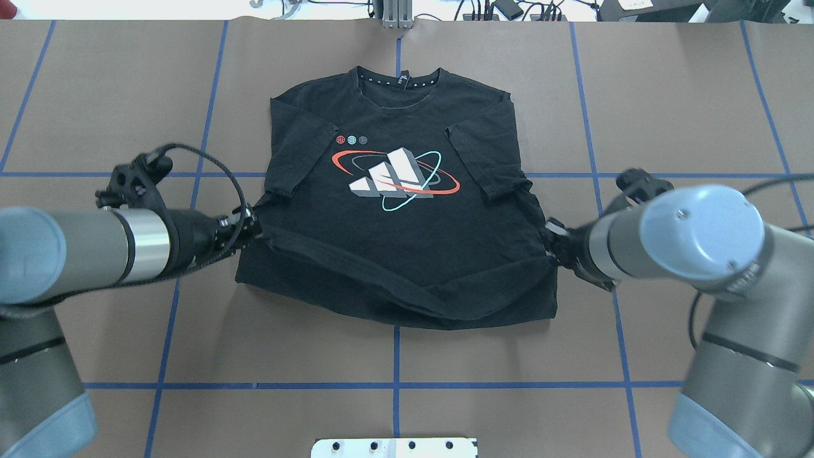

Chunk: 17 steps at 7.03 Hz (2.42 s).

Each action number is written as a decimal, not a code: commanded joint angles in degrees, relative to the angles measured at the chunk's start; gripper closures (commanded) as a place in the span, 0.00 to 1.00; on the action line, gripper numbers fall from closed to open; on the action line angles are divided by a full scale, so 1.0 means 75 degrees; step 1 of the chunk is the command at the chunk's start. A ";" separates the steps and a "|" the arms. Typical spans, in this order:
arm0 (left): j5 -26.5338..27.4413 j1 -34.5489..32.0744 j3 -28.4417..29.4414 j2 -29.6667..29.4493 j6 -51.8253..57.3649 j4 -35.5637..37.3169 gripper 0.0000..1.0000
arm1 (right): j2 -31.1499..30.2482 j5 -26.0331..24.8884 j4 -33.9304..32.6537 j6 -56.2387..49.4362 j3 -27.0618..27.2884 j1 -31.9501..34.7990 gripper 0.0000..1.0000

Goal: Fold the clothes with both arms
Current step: 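Lift the hem with both grippers and fold it toward the collar, then release the hem and raise both grippers away from the shirt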

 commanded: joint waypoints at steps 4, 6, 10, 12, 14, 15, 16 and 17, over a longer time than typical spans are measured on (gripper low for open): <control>-0.0263 -0.1678 0.3181 -0.1275 0.0651 -0.1550 1.00 | 0.1595 0.0264 -0.0120 -0.0443 -0.2626 0.1595 1.00; -0.0217 -0.1773 0.3968 -0.1499 0.0734 -0.1822 1.00 | 0.2274 0.0264 -0.0038 -0.0676 -0.3796 0.1876 1.00; -0.0158 -0.1960 0.5727 -0.2529 0.0746 -0.2538 1.00 | 0.3132 0.0241 0.1158 -0.0724 -0.5885 0.2241 1.00; -0.0158 -0.2054 0.6545 -0.3020 0.0746 -0.2830 0.92 | 0.3157 0.0183 0.1916 -0.0748 -0.6448 0.2265 1.00; 0.0237 -0.2101 0.7379 -0.3245 0.0804 -0.3463 0.74 | 0.3331 0.0031 0.2291 -0.0759 -0.6951 0.2253 1.00; 0.0276 -0.2101 0.7626 -0.3397 0.1001 -0.3465 0.27 | 0.3599 -0.0039 0.2561 -0.0748 -0.7442 0.2264 1.00; 0.0288 -0.2206 0.7756 -0.3398 0.1305 -0.3488 0.00 | 0.3950 -0.0179 0.2993 -0.0748 -0.8108 0.2299 0.54; 0.0276 -0.2323 0.7769 -0.3422 0.1320 -0.3489 0.00 | 0.4046 -0.0204 0.3114 -0.0783 -0.8231 0.2369 0.01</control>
